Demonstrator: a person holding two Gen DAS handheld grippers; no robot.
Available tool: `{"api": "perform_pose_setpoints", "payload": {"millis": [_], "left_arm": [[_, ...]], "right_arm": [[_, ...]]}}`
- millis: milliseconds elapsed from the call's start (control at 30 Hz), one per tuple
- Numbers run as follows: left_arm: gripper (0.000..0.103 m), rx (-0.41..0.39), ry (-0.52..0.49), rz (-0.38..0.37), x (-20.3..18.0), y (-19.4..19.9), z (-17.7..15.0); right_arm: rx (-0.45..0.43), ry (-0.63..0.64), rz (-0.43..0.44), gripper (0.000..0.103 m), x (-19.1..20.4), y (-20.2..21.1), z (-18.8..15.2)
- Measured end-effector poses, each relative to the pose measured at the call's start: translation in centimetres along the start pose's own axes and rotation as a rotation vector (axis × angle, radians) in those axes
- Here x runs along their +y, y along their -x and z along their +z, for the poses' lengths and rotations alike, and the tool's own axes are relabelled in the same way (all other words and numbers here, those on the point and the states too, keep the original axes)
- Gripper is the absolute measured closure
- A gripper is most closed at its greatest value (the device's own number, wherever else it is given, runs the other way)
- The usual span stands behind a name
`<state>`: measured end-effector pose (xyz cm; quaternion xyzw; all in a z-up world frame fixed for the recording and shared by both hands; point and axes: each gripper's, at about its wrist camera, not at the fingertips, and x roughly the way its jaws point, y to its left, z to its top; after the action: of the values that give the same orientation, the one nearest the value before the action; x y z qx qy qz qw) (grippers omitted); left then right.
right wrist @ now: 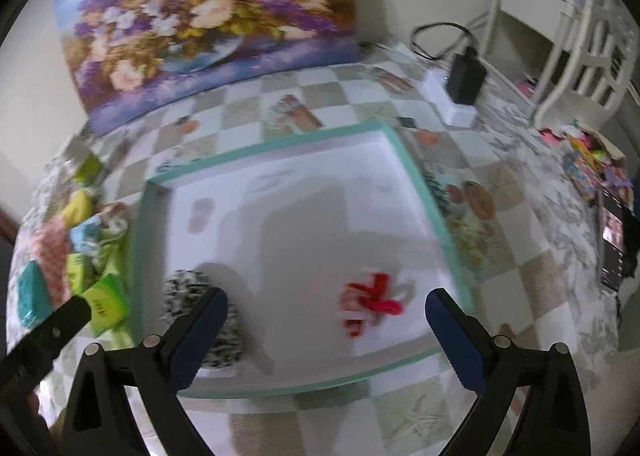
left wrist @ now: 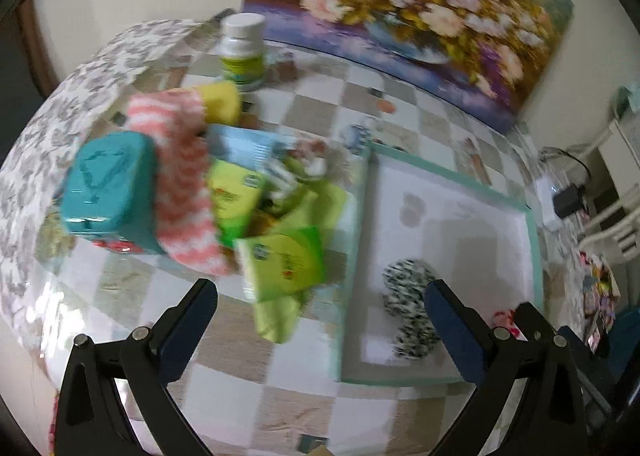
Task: Organize soft objects
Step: 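Grasp the green tissue pack with the right gripper while the left gripper returns to the pile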
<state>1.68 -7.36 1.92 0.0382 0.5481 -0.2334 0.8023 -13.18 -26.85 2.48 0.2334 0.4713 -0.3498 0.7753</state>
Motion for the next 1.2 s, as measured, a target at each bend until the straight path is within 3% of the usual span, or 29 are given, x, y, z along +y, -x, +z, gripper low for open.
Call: {"api": "perform_pose_setpoints", "payload": {"millis": [367, 633, 900, 1200], "left_arm": [[0.0, 0.008, 0.249, 0.037, 8.3, 0.4, 1.2], [0.0, 0.014, 0.346, 0.054, 12.8, 0.4, 1.2], [0.0, 0.081, 0.412, 0.031, 14.9, -1.7, 0.7], [0.0, 0.129, 0.443, -0.009, 15.3, -3.2, 1.2]], "right_arm": [[0.017, 0.09, 0.159, 0.002, 6.0, 0.6, -1.1], [0.041, 0.185, 0.243, 0.002, 11.7, 0.6, -2.4], [0.071, 0.281, 0.267, 0.002, 16.1, -0.7, -3.4], [0.08, 0.34, 0.3, 0.002, 18.0, -2.3, -3.4]]}}
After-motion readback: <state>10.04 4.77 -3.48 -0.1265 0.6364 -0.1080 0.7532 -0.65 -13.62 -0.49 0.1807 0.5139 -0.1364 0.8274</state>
